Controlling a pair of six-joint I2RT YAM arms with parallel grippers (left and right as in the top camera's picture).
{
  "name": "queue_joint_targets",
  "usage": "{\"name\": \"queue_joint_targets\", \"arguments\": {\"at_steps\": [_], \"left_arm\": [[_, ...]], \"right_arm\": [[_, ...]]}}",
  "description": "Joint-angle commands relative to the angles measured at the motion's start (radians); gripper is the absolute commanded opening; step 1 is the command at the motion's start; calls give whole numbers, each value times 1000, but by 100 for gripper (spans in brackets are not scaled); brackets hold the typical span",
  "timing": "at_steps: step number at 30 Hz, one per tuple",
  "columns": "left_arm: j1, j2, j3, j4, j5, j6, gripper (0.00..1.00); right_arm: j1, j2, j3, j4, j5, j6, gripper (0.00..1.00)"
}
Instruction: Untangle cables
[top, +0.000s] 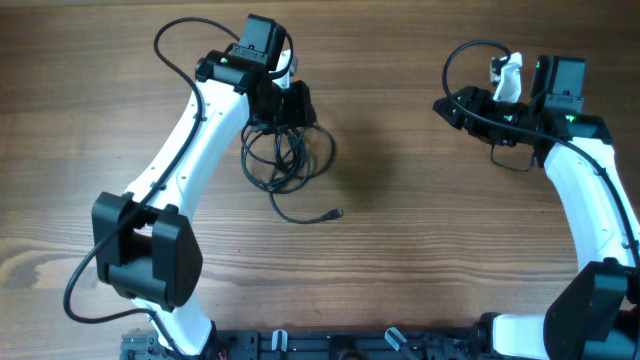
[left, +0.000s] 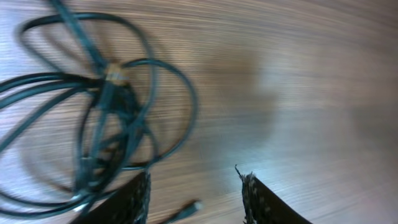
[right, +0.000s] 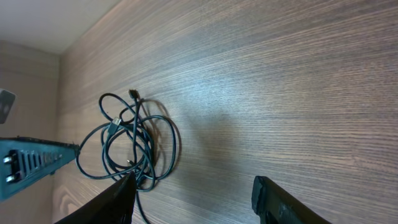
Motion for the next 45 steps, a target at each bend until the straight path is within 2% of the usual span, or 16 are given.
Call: {"name": "queue_joint_targets", "arguments": {"at_steps": [1,9,11,13,15,18,19,22,23,24,27,29,34,40,43,45], "left_arm": [[-14,45,-30,-35,-225,-39,49],[-18,144,-64,41,-296,-24,47],[-23,166,-64,73,-296,-24,38],[-25,169,-64,97,-296,-25,21],[-25,167,-62,115,-296,-28,17],[-25,135,-18,77,-249,-28,4],[-24,110,5,71,-174,-27,4],[-10,24,72,98,255,55,4],[6,-8,81,124,451,104,4],[26,-24,81,143,574,112,4],[69,-27,81,149,747,112,4],[81,-27,81,156,795,112,4],[80,-27,81,263,941,100,4],[80,-27,81,556,997,-215,4],[80,-27,81,681,979,-417,4],[80,-27,81,701,903,-602,4]], "right_arm": [[3,-23,14,-2,24,9,63],[3,-23,14,-5,24,9,66],[3,-23,14,-5,24,9,66],[3,-23,14,-5,24,9,66],[3,-23,14,-5,24,9,66],[4,-23,14,-9,22,9,67],[5,-23,14,-9,12,7,67],[34,-23,14,0,-19,-5,67],[49,-24,14,23,-83,-43,67],[66,-28,14,67,-196,-79,66],[89,-75,14,181,-245,-23,66],[90,-110,14,238,-255,19,66],[154,-125,14,252,-257,59,65],[211,-125,14,247,-247,61,63],[211,-125,14,236,-251,87,62],[211,-125,14,226,-252,84,62]]}}
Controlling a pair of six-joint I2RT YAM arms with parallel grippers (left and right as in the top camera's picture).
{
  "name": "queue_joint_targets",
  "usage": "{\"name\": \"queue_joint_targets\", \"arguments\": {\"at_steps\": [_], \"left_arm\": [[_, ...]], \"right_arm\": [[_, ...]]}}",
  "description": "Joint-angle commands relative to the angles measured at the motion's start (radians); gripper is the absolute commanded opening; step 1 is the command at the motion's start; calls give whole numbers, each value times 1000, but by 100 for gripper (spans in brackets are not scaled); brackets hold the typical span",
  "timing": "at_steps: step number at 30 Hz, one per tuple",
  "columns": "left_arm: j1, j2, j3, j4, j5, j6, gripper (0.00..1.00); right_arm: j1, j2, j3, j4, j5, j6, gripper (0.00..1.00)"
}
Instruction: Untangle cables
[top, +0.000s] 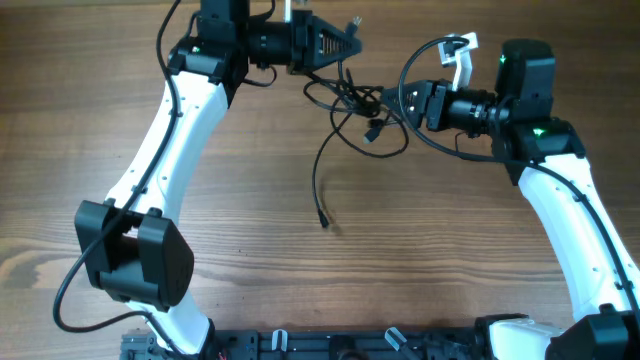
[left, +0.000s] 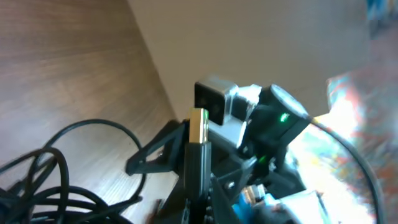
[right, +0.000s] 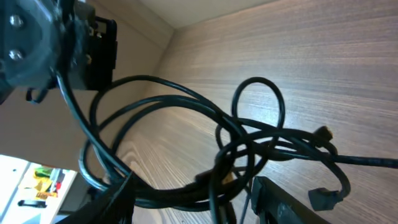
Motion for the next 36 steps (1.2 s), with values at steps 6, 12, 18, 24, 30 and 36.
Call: {"name": "queue_joint_targets", "arguments": {"at_steps": [6,12,18,24,30,36], "left_arm": [[0,-13,16,21,-90,-687,4],[0,-13,16,21,-90,-777,4],[0,-13,16,63,-89,-840,4],[5,-12,15,49,-177,-466,7],[16,-12,15,-383,-753,-92,8],[16,-12,15,-675,-1171,167,11]], "right_arm": [[-2,-8,12,-55,0,-40,58],[0,-6,12,-140,62,-51,53],[27,3,12,-191,145,-254,20],[-13,-48,22,-154,175,-170,4],[-196,-183,27,-116,175,90,4],[-317,-190,27,-116,161,150,4]]}}
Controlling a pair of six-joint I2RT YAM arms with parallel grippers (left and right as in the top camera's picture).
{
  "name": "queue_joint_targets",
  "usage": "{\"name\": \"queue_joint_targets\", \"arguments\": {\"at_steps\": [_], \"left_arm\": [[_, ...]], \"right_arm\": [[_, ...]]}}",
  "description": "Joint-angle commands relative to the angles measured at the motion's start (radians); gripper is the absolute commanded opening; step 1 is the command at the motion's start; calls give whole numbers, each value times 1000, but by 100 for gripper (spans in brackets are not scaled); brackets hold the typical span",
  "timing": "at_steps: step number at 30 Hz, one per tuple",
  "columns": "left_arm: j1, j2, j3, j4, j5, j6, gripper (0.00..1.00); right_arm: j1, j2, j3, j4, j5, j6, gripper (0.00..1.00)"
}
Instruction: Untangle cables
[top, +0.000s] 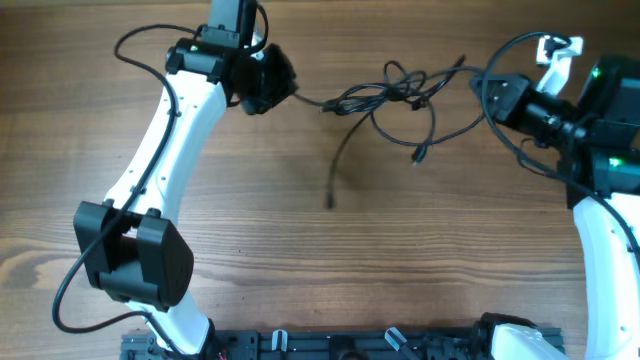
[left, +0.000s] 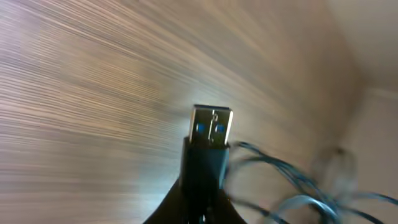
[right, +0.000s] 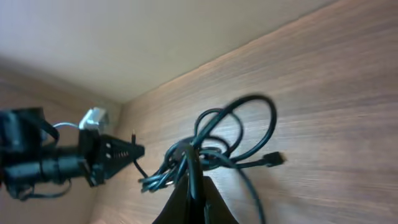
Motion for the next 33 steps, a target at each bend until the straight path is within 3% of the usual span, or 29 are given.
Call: {"name": "queue_joint_targets", "arguments": {"at_steps": [1,6,14,16,20,24,27,33], "left_arm": [[12,-12,5,-84,-292,268,10],[22,-10,5,-158,-465,347,9],[56,-10,5,-169,-468,347,12],[56,-10,5,-170,-533,346,12],[84,-10,5,-185,-717,211,19],[190,-10,5,-193,-700,145,22],[269,-10,5,-192,-586,154,16],[334,-10,5,-161,-627,158,13]], "right_arm": [[-60,-11,25,11,16,59,4],[-156,-11,25,-18,93,60,4],[-226,-11,21,-163,214,23,4],[-226,-3,21,-192,251,10,4],[-227,59,21,-246,346,6,4],[-228,143,21,-249,347,6,4],[-228,173,21,-249,299,-9,4],[-228,185,21,-248,320,-23,4]]}}
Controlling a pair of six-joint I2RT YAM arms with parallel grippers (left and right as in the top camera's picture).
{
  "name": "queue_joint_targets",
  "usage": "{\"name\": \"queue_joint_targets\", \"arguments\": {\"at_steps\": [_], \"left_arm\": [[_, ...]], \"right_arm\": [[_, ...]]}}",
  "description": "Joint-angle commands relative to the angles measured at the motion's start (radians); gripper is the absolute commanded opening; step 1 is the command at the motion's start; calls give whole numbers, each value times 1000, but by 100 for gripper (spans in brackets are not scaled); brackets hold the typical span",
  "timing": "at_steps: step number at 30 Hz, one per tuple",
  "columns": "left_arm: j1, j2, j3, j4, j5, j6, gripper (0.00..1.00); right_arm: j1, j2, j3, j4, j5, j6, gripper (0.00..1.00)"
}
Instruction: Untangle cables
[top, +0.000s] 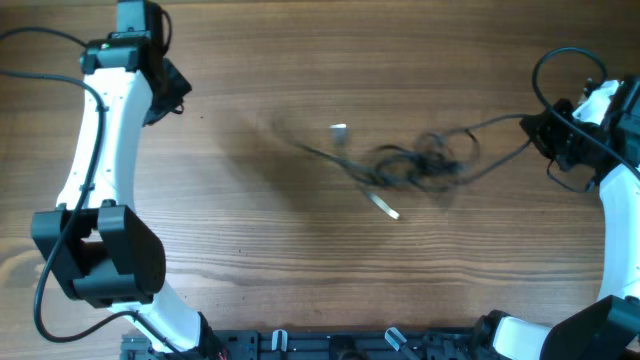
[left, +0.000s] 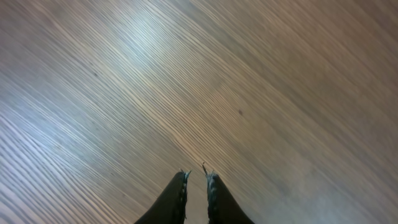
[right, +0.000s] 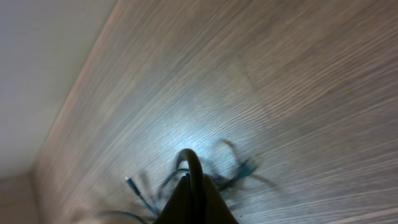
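A bundle of black cables (top: 412, 163) lies blurred at the table's middle, with one plug (top: 340, 130) to its left and another plug (top: 386, 207) in front. A strand runs right from it to my right gripper (top: 538, 130), which is shut on the cable. In the right wrist view the cable (right: 190, 159) loops over the closed right gripper (right: 189, 175), with the tangle (right: 233, 174) blurred beyond. My left gripper (top: 170, 92) is at the far left, well away from the cables. Seen from its wrist, the left gripper (left: 196, 177) is all but shut, with only bare wood in front of it.
The wooden table (top: 300, 280) carries nothing else. A black rail (top: 340, 345) runs along the near edge between the two arm bases. Each arm's own black lead loops beside it, at the far left (top: 40, 35) and far right (top: 565, 60).
The USB plug has left my left gripper, which now sits farther left with nothing in it. The tangle dropped toward the table's middle. My right gripper still grips its strand, slightly lower.
At first the tangle lay on the table under my open left gripper, with the right one far off. Then both held the bundle up between them. Then they stood farther apart, stretching it. Now only the right gripper holds it and the left is empty.
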Motion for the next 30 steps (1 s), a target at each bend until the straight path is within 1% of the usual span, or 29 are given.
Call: {"name": "queue_joint_targets", "arguments": {"at_steps": [1,3,4,5,6,8,9,10,13,16,18,20,22,24,25,29,30], "left_arm": [[51,-10,5,19,-92,-2,12],[93,-10,5,21,-71,14,10],[104,-10,5,31,4,63,9],[105,-10,5,45,109,128,9],[95,-10,5,59,193,167,11],[60,-10,5,94,327,179,12],[40,-10,5,121,391,178,12],[24,-10,5,148,423,178,13],[4,-10,5,195,429,175,15],[14,-10,5,192,428,175,16],[21,-10,5,183,428,179,16],[21,-10,5,171,417,179,15],[21,-10,5,161,410,203,15],[21,-10,5,157,410,209,14],[19,-10,5,154,410,209,13],[-1,-10,5,115,415,209,11],[-14,-10,5,112,446,242,6]], "right_arm": [[-5,9,22,6,62,-22,4],[-3,9,22,11,45,-48,4],[2,9,22,16,-7,-68,4],[15,9,22,26,-85,-103,5],[43,9,22,36,-132,-113,7],[139,9,22,56,-157,-124,9],[229,9,22,82,-157,-122,9],[297,9,22,114,-156,-119,9],[527,9,50,272,-156,-16,9],[693,9,158,401,-156,50,8],[763,9,250,432,-125,53,6],[770,9,289,428,-91,63,5],[746,14,286,320,-24,90,4],[737,45,280,169,62,80,4],[737,65,270,122,91,79,4],[729,187,244,54,163,36,5],[715,210,244,55,162,35,59]]}}
